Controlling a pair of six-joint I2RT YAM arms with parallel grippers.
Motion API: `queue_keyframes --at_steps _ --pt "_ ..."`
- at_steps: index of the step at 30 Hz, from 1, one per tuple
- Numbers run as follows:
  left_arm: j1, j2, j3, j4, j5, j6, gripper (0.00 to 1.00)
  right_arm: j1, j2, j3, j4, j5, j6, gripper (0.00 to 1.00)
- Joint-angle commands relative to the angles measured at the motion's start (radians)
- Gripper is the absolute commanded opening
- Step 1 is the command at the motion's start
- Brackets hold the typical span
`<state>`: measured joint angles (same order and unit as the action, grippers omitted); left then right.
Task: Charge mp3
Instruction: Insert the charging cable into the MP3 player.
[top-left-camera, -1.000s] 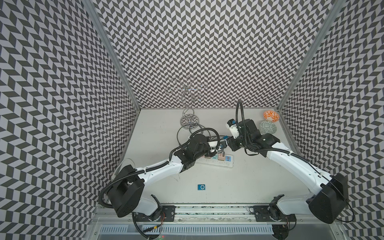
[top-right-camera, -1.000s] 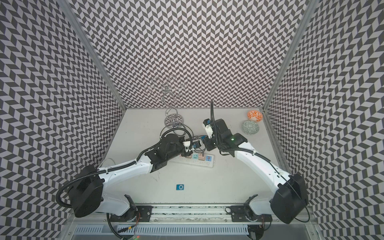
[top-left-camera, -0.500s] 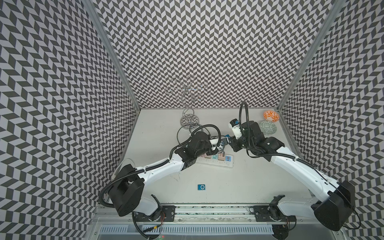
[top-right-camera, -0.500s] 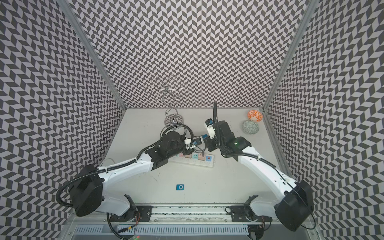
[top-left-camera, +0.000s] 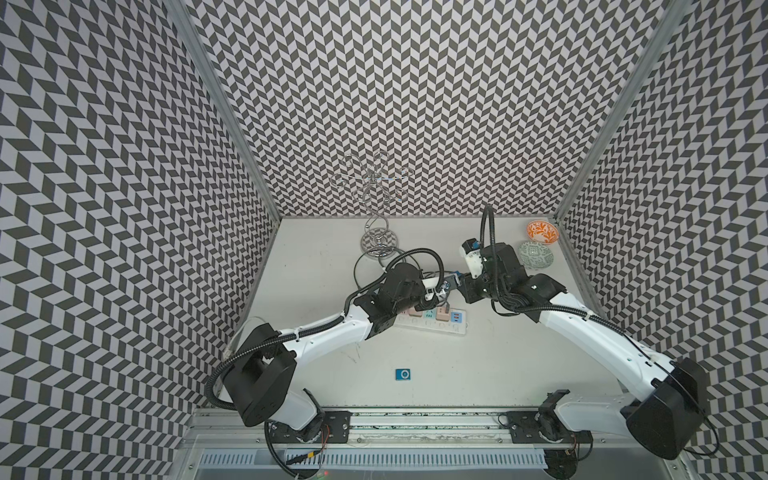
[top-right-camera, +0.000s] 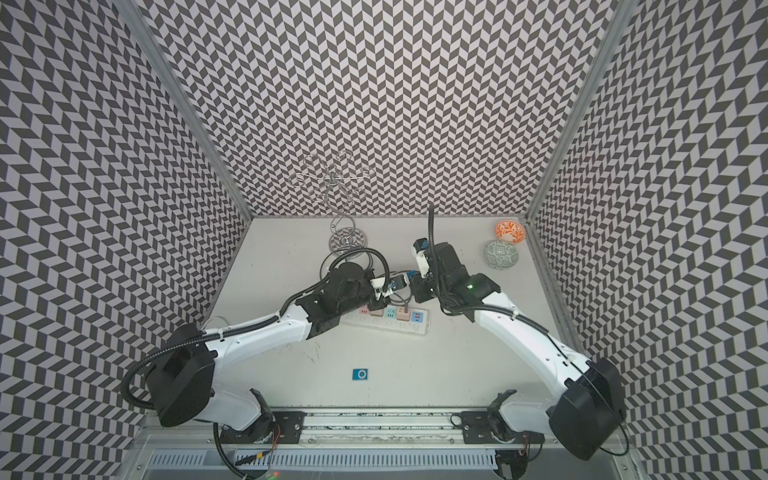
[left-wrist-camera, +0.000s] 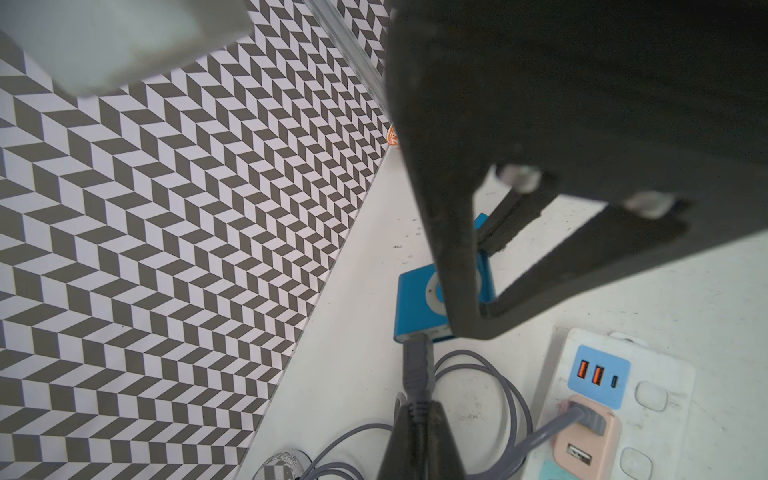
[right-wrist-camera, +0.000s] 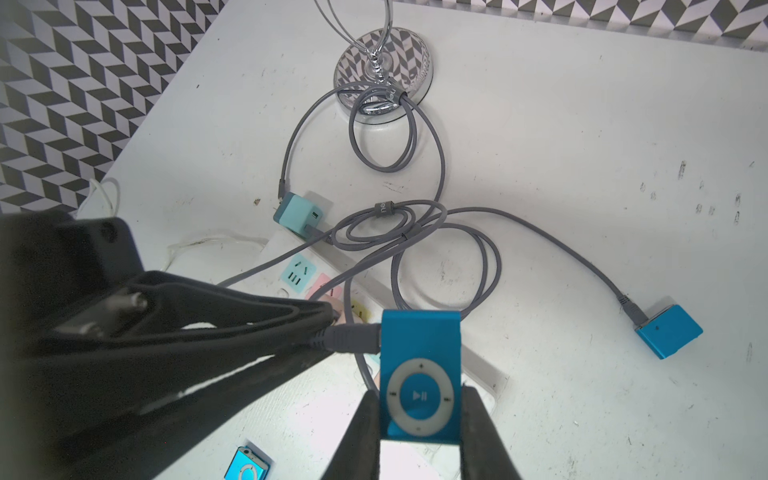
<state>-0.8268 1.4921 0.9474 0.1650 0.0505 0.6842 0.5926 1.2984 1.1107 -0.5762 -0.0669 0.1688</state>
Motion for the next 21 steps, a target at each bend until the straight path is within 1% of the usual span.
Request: queue_keyframes --at_steps 1,8,14,18,21 --pt "-0.023 0.032 0.045 0.072 0.061 -0.012 0.0 0.063 -0.001 0.012 0.102 -0.176 0.022 0.13" --pt "-0.005 0.062 0.058 0.095 0.08 -0.017 0.0 0.072 0.008 -0.009 0.153 -0.286 0.055 0.13" --pt "0.036 0.065 0.068 0.096 0.112 -0.015 0.0 0.045 0.007 -0.019 0.184 -0.228 0.091 0.14" --pt "0.064 0.062 0.088 0.108 0.103 -0.005 0.09 -0.014 0.043 0.016 0.165 -0.129 0.092 0.14" --pt "0.099 0.049 0.099 0.122 0.112 -0.024 0.23 -0.068 0.103 0.071 0.144 -0.057 0.095 0.14"
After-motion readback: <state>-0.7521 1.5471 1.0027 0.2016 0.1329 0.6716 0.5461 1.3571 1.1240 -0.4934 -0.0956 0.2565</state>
